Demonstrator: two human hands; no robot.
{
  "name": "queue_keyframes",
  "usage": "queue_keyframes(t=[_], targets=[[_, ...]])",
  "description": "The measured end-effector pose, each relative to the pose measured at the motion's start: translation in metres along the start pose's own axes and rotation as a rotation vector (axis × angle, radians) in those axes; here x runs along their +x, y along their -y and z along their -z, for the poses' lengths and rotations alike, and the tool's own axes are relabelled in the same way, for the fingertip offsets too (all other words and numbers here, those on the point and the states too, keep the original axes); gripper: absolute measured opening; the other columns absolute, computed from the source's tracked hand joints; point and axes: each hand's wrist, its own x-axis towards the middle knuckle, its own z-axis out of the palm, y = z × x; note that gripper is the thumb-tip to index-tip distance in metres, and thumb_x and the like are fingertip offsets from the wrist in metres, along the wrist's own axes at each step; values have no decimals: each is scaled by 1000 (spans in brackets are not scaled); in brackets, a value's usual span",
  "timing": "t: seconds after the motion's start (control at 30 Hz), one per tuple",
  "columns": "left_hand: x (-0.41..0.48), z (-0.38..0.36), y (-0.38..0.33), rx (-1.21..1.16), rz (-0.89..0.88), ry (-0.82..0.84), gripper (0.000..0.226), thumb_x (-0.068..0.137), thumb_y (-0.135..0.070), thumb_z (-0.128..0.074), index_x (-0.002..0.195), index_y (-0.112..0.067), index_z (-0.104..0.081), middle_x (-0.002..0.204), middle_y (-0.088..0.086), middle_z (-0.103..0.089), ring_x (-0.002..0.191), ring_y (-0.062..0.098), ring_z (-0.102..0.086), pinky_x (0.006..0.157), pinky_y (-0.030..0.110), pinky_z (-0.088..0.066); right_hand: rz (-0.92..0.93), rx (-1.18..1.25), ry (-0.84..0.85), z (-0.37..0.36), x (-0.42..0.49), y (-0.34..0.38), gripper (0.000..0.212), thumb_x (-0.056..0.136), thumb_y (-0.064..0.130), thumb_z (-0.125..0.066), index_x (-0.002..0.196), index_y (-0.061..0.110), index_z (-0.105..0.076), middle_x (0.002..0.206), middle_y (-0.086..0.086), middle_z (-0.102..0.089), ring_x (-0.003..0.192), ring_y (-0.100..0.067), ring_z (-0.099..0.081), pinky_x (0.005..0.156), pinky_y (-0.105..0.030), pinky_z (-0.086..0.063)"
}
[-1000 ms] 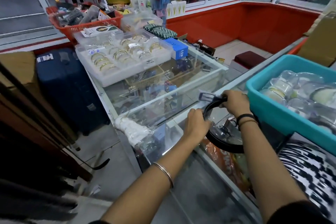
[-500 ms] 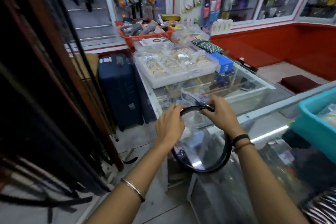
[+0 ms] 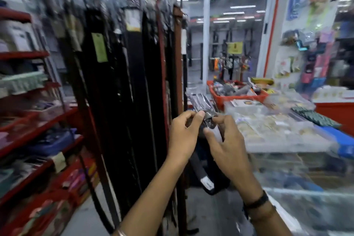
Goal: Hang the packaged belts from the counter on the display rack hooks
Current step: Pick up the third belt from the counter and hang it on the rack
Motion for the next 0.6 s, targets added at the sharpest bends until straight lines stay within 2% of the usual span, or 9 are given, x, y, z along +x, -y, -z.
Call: queue_keyframes(t=[0.07, 0.13, 0.23, 0.33, 0.4, 0.47, 0.53, 0.6], targets=[[12, 22, -22, -22, -57, -22, 26, 89, -29, -58, 77, -7, -65, 76, 20, -64, 70, 14, -57, 71, 40, -48, 78, 55, -31, -15, 18, 18, 23, 84, 14, -65, 100, 20, -51, 96, 5, -59, 88, -3, -55, 73, -9, -40], [24, 39, -42, -46, -119, -68, 20, 89, -25, -59, 84, -8, -68, 80, 14, -67, 74, 13, -60, 75, 34, -48, 125, 118, -79, -27, 33, 37, 28, 81, 15, -70, 99, 23, -50, 87, 17, -55, 80, 5, -54, 69, -6, -40], [44, 59, -71, -66, -194, -117, 19, 85, -26, -59, 93, -13, -70, 92, 12, -72, 85, 27, -67, 84, 43, -53, 199, 227, -149, -45, 58, 64, 47, 78, 17, -73, 113, 31, -45, 92, 31, -53, 80, 18, -55, 69, 0, -41], [66, 79, -97, -32, -286, -174, 14, 88, -24, -60, 95, -16, -70, 91, 9, -72, 89, 26, -68, 88, 52, -55, 282, 301, -197, -60, 86, 90, 58, 79, 17, -73, 127, 31, -44, 87, 26, -56, 69, 8, -57, 64, -4, -45], [84, 92, -114, -28, -342, -202, 9, 87, -24, -62, 87, -23, -71, 85, 3, -71, 84, 21, -68, 87, 53, -54, 339, 332, -202, -67, 107, 105, 57, 80, 17, -72, 131, 25, -46, 79, 17, -55, 62, -3, -51, 60, -9, -45], [99, 103, -129, -20, -392, -215, 7, 83, -27, -63, 79, -27, -70, 79, 0, -70, 79, 22, -67, 84, 53, -56, 376, 355, -196, -71, 124, 119, 56, 81, 20, -71, 130, 27, -46, 74, 5, -53, 61, -12, -46, 60, -18, -45], [113, 112, -142, -17, -445, -207, 6, 84, -21, -66, 81, -26, -68, 75, -3, -66, 73, 18, -65, 75, 45, -58, 397, 391, -180, -74, 140, 129, 55, 81, 20, -71, 129, 30, -46, 74, 2, -51, 63, -12, -45, 62, -19, -46], [124, 120, -154, 3, -497, -199, 18, 86, -12, -65, 94, -28, -65, 71, -7, -61, 69, 9, -61, 67, 35, -57, 427, 427, -171, -77, 152, 138, 55, 81, 18, -71, 130, 25, -47, 78, 8, -51, 68, -5, -46, 65, -13, -46]])
